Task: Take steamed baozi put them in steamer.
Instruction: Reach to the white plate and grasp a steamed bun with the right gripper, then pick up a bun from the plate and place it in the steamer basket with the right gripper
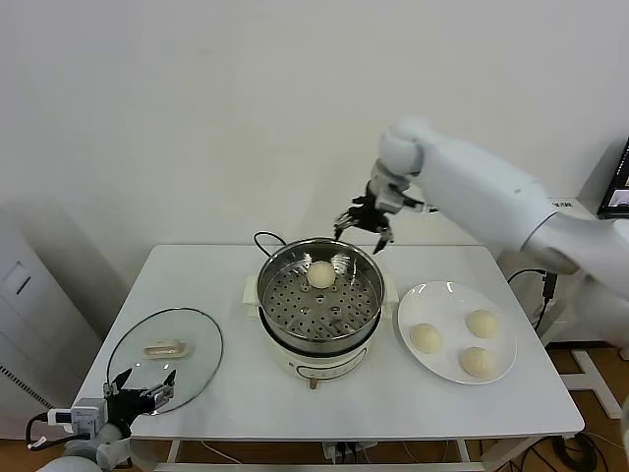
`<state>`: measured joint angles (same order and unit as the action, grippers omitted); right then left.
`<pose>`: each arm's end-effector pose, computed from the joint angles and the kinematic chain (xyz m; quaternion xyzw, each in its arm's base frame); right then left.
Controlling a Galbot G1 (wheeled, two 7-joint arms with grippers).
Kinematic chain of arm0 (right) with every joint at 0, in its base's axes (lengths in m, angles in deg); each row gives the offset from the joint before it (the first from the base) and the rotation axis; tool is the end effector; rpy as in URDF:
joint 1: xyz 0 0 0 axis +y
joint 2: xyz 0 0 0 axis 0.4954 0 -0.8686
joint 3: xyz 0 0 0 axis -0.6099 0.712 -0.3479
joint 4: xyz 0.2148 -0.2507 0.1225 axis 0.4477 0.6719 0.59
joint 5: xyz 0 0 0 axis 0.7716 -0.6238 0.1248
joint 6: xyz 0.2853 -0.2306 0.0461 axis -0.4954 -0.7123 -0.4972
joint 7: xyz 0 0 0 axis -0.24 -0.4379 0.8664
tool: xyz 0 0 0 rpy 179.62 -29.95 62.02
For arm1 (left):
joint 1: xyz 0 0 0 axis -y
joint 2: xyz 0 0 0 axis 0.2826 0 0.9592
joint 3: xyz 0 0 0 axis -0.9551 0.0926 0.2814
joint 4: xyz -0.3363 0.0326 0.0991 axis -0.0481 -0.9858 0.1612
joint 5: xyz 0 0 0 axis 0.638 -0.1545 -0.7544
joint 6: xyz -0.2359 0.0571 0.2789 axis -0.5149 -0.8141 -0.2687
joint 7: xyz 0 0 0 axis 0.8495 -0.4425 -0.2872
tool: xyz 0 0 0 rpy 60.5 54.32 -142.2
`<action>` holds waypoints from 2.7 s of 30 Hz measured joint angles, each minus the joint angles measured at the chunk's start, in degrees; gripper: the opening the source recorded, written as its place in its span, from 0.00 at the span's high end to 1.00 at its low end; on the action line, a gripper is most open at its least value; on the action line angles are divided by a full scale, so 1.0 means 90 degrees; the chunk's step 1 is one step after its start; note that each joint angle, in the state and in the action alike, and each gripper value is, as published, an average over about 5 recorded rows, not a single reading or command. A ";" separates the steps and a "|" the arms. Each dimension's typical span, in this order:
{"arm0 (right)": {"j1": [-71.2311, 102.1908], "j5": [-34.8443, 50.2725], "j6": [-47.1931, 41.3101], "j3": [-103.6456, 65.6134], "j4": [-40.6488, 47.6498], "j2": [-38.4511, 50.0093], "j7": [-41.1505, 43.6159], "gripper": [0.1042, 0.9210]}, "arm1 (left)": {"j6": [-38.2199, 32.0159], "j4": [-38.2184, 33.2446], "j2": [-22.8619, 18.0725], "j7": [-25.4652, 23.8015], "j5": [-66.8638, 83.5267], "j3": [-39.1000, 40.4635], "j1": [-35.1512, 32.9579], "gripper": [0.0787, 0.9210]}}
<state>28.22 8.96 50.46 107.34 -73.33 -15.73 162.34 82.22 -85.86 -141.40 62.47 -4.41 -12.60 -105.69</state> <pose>0.6352 -0.0064 0.0140 0.6739 -0.2275 0.7001 0.0631 0.2036 0.1156 -0.2812 0.0111 -0.9623 -0.0323 0.2699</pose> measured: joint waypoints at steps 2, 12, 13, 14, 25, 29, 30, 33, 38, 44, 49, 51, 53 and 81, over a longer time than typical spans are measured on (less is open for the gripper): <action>-0.0091 0.0322 -0.0547 0.0262 -0.0028 0.0184 0.0016 0.12 | -0.0003 -0.0007 -0.0019 0.0000 0.0000 -0.0011 -0.0013 0.12; -0.0127 0.1240 -0.2828 0.0892 -0.0280 0.0981 -0.0146 0.12 | -0.0015 -0.0051 -0.0092 0.0019 0.0000 -0.0079 -0.0065 0.12; -0.0096 0.1266 -0.2964 0.0910 -0.0302 0.1042 -0.0171 0.12 | -0.0015 -0.0057 -0.0095 0.0020 0.0000 -0.0080 -0.0065 0.12; -0.0061 0.1284 -0.3090 0.0922 -0.0321 0.1099 -0.0196 0.12 | -0.0015 -0.0062 -0.0097 0.0020 -0.0001 -0.0081 -0.0066 0.12; 0.0693 0.1043 -0.3869 0.0686 -0.0433 0.1541 -0.0554 0.12 | -0.0014 -0.0092 -0.0113 0.0032 -0.0004 -0.0101 -0.0078 0.12; 0.1113 0.0876 -0.3981 0.0461 -0.0408 0.1574 -0.0741 0.12 | -0.0014 -0.0097 -0.0111 0.0034 -0.0008 -0.0102 -0.0082 0.12; 0.1214 0.0836 -0.4000 0.0402 -0.0396 0.1576 -0.0785 0.12 | -0.0013 -0.0099 -0.0111 0.0035 -0.0009 -0.0103 -0.0084 0.12; 0.1519 0.0711 -0.4048 0.0212 -0.0349 0.1569 -0.0911 0.12 | -0.0012 -0.0106 -0.0111 0.0037 -0.0014 -0.0103 -0.0089 0.12; 0.1951 0.0500 -0.4097 -0.0087 -0.0273 0.1556 -0.1061 0.12 | -0.0012 -0.0110 -0.0111 0.0039 -0.0018 -0.0111 -0.0101 0.12; 0.2355 0.0253 -0.4125 -0.0406 -0.0175 0.1541 -0.1202 0.12 | -0.0012 -0.0113 -0.0111 0.0040 -0.0021 -0.0115 -0.0103 0.12; 0.2635 0.0059 -0.4131 -0.0644 -0.0090 0.1499 -0.1255 0.12 | -0.0008 -0.0121 -0.0120 0.0041 -0.0027 -0.0106 -0.0093 0.12; 0.2733 -0.0006 -0.4137 -0.0724 -0.0061 0.1479 -0.1265 0.12 | -0.0008 -0.0122 -0.0121 0.0041 -0.0028 -0.0104 -0.0095 0.12; 0.2823 -0.0069 -0.4143 -0.0797 -0.0030 0.1459 -0.1271 0.14 | -0.0008 -0.0122 -0.0121 0.0042 -0.0029 -0.0104 -0.0098 0.12; 0.2931 -0.0121 -0.4298 -0.0975 -0.0176 0.1583 -0.1148 0.58 | 0.0009 -0.0114 -0.0165 0.0081 -0.0045 -0.0107 -0.0107 0.12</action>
<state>54.60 7.86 11.77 98.56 -74.91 -1.48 152.01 82.30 -86.89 -142.89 63.20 -4.82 -13.56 -106.66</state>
